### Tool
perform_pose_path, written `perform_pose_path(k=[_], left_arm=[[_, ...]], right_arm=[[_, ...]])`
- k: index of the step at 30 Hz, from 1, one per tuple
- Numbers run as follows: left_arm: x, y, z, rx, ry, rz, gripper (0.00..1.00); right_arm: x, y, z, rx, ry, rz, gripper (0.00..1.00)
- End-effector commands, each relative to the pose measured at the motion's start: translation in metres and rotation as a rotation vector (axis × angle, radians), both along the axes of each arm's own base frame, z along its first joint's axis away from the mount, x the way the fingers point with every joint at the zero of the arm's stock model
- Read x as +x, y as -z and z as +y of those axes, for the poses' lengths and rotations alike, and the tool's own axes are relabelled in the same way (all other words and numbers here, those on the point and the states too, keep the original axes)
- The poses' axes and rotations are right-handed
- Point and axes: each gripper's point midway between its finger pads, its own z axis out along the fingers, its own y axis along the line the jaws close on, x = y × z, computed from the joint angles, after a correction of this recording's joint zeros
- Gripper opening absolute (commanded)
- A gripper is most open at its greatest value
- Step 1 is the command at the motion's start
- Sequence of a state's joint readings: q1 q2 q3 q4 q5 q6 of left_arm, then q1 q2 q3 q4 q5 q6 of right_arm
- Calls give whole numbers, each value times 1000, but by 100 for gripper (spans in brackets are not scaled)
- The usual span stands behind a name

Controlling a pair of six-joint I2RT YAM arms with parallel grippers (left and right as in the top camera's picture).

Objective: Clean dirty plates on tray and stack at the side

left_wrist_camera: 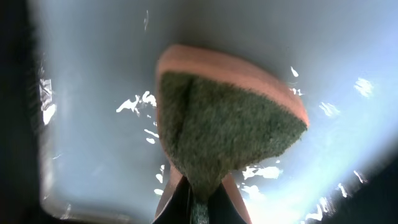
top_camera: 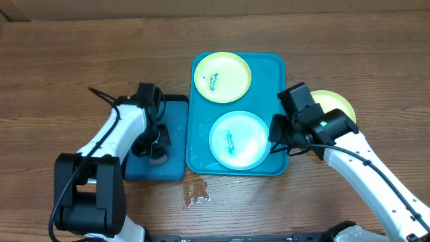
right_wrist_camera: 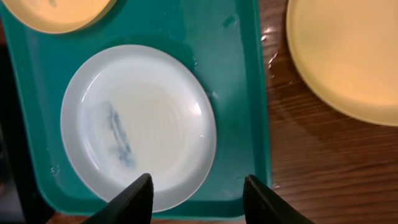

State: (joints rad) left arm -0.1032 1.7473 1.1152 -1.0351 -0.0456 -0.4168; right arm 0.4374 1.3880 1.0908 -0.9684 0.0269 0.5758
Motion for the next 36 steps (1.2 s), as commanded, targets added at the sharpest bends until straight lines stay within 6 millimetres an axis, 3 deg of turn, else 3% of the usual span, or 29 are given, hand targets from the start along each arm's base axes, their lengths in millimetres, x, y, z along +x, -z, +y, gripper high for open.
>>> perform_pose_path(k=[1, 5, 8, 12, 13, 16, 19, 22, 24, 27, 31, 36], left_arm=[[29, -42, -1, 4, -1, -85, 4], [42, -72, 1, 20, 6, -142, 4], [46, -77, 1, 19, 5, -168, 4], [42, -58, 1, 26, 6, -139, 4], [39, -42, 2, 29, 7, -126, 4], [30, -13, 2, 23, 7, -102, 4], [21, -6, 1, 19, 8, -78, 4], [26, -21, 1, 18, 32, -74, 4], [33, -43, -1, 12, 34, -82, 4], [49, -82, -14, -42, 42, -132, 4], [71, -122, -54, -162, 112, -237, 4], [78, -128, -118, -301, 193, -299, 4]], right_arm=[[15, -2, -18, -35, 66, -26, 49], [21, 15, -28, -34, 98, 33, 49], [20, 33, -15, 36, 5, 111, 49], [19, 51, -3, 80, -57, 169, 48], [19, 57, 7, 114, -118, 184, 48], [18, 67, 5, 100, -114, 213, 48], [19, 74, 1, 78, -103, 223, 48], [22, 86, -4, 42, -93, 235, 48], [22, 96, -4, 41, -92, 248, 47], [19, 108, 6, 88, -106, 270, 30], [20, 116, 20, 125, -140, 247, 18], [18, 120, 23, 114, -149, 238, 16]])
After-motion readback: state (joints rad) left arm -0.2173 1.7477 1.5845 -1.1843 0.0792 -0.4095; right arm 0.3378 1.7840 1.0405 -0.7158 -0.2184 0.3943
